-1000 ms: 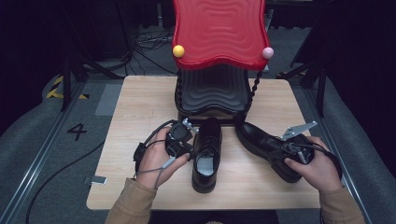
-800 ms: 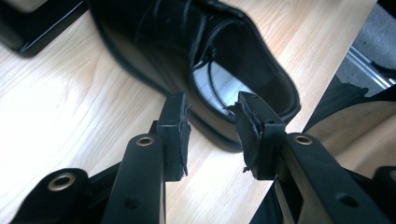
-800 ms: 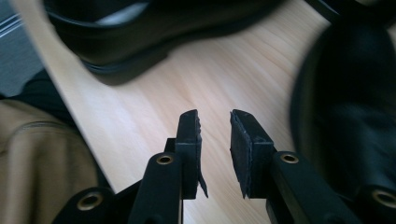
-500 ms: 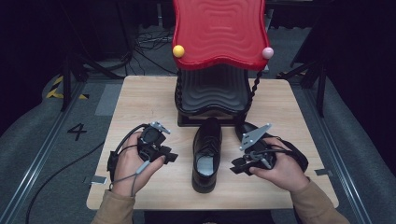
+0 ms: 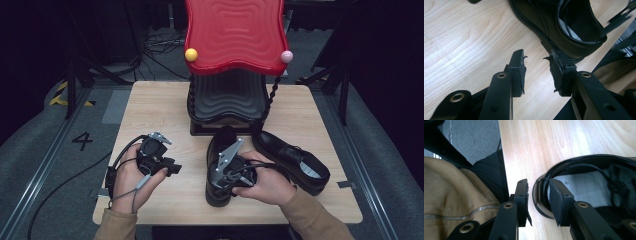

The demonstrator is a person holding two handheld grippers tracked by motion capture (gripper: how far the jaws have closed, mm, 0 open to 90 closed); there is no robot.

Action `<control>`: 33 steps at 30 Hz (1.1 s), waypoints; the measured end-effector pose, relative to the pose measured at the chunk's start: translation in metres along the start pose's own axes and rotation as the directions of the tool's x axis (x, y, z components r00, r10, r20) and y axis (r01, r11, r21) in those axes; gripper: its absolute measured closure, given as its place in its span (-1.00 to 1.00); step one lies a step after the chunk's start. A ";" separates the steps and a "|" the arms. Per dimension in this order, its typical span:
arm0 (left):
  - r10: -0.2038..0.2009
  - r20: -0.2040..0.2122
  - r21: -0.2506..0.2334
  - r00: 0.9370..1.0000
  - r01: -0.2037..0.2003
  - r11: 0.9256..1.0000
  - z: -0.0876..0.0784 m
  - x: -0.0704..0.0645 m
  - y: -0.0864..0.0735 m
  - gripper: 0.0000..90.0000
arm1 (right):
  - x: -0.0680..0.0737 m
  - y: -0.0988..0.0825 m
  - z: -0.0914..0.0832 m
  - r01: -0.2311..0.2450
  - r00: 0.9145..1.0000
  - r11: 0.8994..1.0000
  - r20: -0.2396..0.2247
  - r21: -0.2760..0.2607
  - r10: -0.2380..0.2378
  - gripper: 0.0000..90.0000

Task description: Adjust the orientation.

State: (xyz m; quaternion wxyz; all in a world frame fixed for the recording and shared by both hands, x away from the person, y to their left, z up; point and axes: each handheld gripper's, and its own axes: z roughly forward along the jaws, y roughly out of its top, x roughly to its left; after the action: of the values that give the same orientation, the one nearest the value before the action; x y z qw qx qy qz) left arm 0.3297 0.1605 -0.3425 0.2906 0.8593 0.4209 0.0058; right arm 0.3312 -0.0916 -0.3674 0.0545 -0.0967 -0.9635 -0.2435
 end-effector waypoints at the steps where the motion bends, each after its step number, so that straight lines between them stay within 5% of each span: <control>1: -0.001 -0.003 -0.002 1.000 0.001 1.000 0.000 0.000 0.000 0.43 | -0.001 0.002 0.006 -0.002 1.000 1.000 0.004 0.010 0.002 0.51; 5: -0.002 -0.007 -0.004 1.000 0.002 1.000 0.001 0.002 0.000 0.45 | -0.002 0.005 0.017 0.001 1.000 0.999 0.026 0.045 -0.002 0.59; 8: -0.001 -0.005 -0.001 1.000 0.001 1.000 0.002 0.002 0.001 0.46 | -0.006 0.006 0.021 -0.011 1.000 0.998 0.001 0.056 0.011 0.72; 16: 0.005 0.001 0.000 1.000 -0.005 1.000 0.003 0.003 0.002 0.46 | -0.006 -0.005 0.006 0.011 1.000 0.995 0.001 0.102 -0.012 0.78; 23: 0.028 0.015 0.016 0.999 -0.028 0.999 0.010 0.000 0.009 0.45 | -0.011 -0.047 -0.026 0.029 1.000 0.987 -0.012 0.155 -0.027 0.77; 28: 0.038 0.026 0.032 0.999 -0.038 0.999 0.017 -0.001 0.013 0.43 | -0.009 -0.074 -0.038 0.081 0.996 0.972 -0.052 0.220 -0.072 0.77; 33: 0.052 0.034 0.034 0.998 -0.053 0.998 0.020 -0.003 0.018 0.43 | -0.013 -0.085 -0.040 0.043 0.998 0.972 -0.048 0.232 -0.033 0.75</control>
State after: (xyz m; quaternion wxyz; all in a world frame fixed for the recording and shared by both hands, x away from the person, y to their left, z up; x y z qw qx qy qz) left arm 0.3462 0.1400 -0.3497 0.2824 0.8749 0.3933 -0.0083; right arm 0.3278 -0.1858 -0.3736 0.0819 -0.0659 -0.9857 -0.1316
